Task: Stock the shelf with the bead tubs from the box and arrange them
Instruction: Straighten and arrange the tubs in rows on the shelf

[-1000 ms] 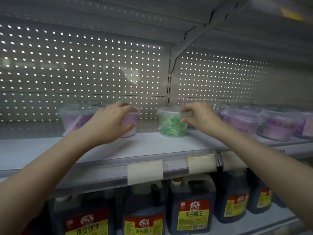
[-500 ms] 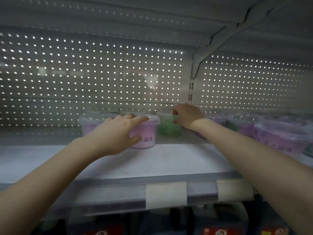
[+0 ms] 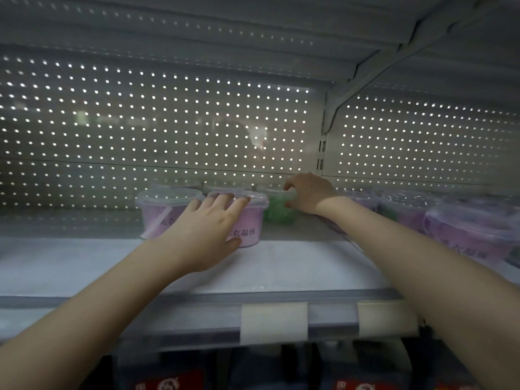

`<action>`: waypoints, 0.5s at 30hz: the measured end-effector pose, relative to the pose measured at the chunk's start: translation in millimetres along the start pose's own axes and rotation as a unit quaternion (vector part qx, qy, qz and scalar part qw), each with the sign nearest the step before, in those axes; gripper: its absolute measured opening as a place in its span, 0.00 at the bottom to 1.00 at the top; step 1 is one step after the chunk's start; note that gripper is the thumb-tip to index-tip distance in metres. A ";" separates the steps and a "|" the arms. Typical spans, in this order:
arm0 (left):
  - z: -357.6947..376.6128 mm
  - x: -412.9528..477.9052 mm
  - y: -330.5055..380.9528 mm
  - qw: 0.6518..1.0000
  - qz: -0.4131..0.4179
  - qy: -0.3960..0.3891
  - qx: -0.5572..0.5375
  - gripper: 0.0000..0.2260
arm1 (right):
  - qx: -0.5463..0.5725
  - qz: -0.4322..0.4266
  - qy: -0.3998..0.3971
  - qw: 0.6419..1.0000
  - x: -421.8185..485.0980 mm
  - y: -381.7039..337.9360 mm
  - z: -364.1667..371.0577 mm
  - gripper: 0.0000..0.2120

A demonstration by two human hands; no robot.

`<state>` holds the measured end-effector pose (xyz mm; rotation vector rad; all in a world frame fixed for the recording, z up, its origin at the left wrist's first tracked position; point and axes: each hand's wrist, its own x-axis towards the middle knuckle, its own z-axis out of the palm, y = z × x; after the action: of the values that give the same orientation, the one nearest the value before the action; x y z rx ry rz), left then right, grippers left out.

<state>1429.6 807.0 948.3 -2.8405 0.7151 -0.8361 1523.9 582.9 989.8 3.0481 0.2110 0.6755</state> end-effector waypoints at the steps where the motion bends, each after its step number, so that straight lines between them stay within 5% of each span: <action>1: 1.6 0.1 0.5 1.000 0.001 0.003 0.000 0.30 | 0.003 0.009 -0.001 1.000 -6.4 2.4 -4.2 0.21; 9: -3.2 4.0 31.7 0.998 0.041 0.032 -0.027 0.29 | 0.024 0.077 0.038 0.996 -72.5 56.9 -26.8 0.16; 15: -2.5 9.8 40.3 1.000 0.022 0.018 0.002 0.29 | -0.020 0.141 -0.008 0.990 -78.2 91.1 -28.9 0.25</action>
<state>1419.0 766.9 946.4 -2.8018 0.7769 -0.8817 1453.2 481.7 986.9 3.0715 -0.2357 0.6542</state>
